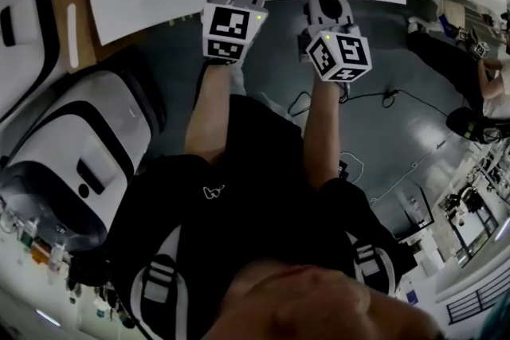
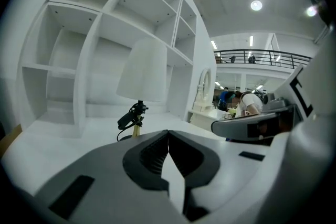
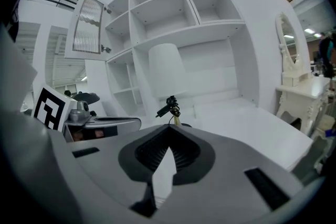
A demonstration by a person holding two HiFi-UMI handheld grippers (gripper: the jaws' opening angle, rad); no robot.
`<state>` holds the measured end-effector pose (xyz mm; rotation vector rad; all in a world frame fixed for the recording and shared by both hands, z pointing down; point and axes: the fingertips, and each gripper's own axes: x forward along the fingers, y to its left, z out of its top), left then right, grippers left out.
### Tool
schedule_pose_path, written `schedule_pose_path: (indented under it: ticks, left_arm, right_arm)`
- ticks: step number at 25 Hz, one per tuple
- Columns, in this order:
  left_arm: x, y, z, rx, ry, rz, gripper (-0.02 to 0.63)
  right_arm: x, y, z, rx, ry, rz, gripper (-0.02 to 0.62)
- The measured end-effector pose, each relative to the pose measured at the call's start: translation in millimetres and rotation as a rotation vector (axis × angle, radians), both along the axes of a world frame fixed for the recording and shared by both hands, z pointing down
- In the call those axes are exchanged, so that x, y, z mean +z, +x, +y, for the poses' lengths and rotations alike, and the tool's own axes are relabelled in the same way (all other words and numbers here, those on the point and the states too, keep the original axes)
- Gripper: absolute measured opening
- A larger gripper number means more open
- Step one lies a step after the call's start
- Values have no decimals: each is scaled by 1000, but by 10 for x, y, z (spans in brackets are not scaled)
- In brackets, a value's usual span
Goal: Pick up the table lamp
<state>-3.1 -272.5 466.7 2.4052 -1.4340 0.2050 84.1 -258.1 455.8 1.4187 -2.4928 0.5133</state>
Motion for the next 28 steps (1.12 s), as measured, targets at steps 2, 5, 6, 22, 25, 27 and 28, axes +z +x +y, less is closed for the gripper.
schedule_pose_path:
  ticks: [2,5,6,22,25,27,28]
  left_arm:
    - [76,-62,-110,-20,-22,-10,11]
    - [192,-146,-275,-26,-35,-12,11]
    - [230,-159,-321,-20,-36,-10,11]
    - [832,-207,-1004,-9,-33,-95,87]
    - [900,-236,-1113,-46,-32,-117,112]
    - [941,-232,-1163,-63,-30,-124,127]
    - [963,-215,-1188,-63,-29,-126,127]
  right_arm:
    - [56,-79,-78,-14,-15,12,18]
    - [152,-177,-215,-30,-36,20,18]
    - [183,-201,-261,-33,-43,22,18]
    - [596,5,-580,8,-139,74,18]
    - [630,71,-616,19,-150,79,18]
    - [655,111,-619,23,-158,85,18]
    - [673,129,-621,24,-163,88,18]
